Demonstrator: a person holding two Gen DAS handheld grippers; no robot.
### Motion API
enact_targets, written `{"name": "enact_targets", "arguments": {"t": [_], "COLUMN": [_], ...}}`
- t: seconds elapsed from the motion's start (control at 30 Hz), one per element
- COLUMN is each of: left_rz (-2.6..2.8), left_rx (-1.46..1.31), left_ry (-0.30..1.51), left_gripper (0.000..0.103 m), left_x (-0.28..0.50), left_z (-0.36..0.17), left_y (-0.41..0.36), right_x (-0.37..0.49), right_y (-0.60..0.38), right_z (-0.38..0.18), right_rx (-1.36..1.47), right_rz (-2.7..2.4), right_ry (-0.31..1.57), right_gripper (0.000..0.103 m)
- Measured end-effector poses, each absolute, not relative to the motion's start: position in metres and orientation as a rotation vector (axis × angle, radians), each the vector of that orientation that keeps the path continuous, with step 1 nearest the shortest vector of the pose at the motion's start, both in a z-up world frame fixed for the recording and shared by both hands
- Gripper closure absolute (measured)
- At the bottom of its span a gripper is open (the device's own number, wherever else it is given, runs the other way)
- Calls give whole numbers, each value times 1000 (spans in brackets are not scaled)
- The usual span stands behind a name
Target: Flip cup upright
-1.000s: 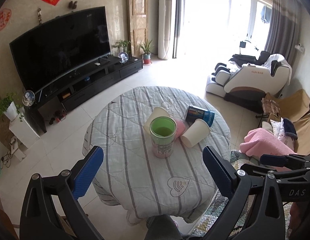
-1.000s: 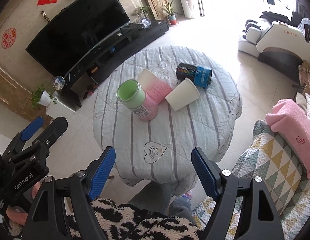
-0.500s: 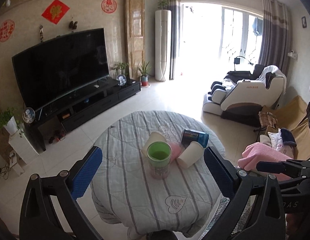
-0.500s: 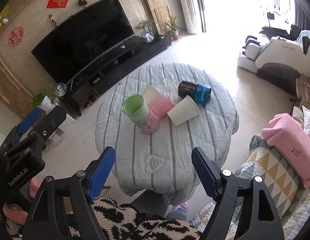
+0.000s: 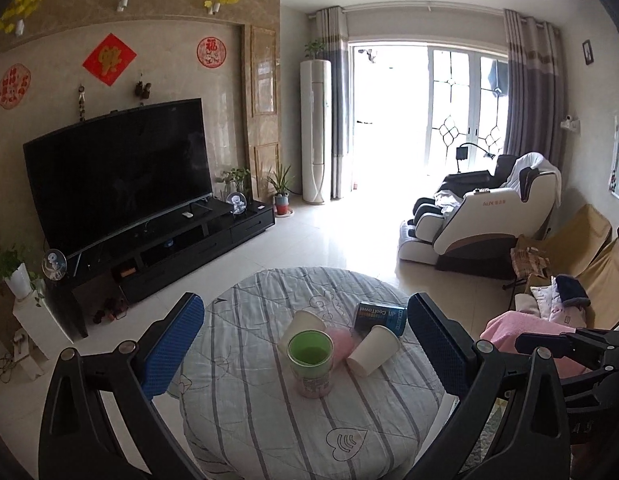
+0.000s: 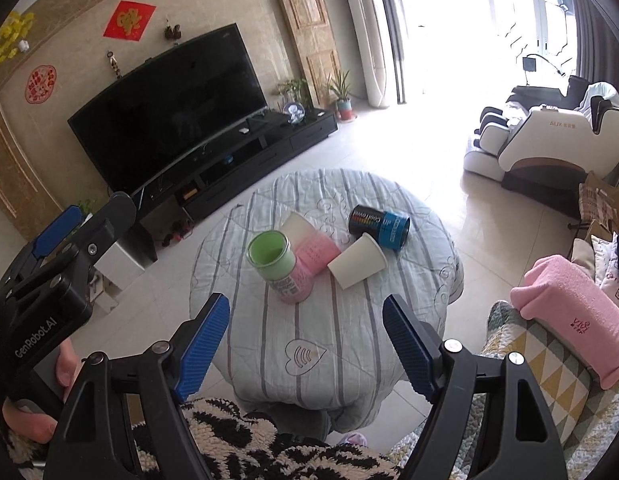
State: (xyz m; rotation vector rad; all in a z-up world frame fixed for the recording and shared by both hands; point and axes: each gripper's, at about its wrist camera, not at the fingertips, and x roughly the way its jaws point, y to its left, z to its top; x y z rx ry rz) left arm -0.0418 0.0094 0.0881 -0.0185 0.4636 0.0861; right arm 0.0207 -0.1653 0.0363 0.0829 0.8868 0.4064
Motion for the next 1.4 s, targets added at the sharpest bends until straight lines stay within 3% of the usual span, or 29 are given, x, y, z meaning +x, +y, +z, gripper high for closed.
{"name": "enact_targets", "arguments": {"t": [1.4], "left_rz": [137], "left_rx": [-58], "left_ry": [440], "left_gripper": [0], "left_x": [-34], "left_z": [89], "left_y": [2], "right_x": [17], "right_y": [-175], "right_z": [47], "right_rx": [32], "right_rz": [420], "right_ry": [808], "right_gripper": [22]}}
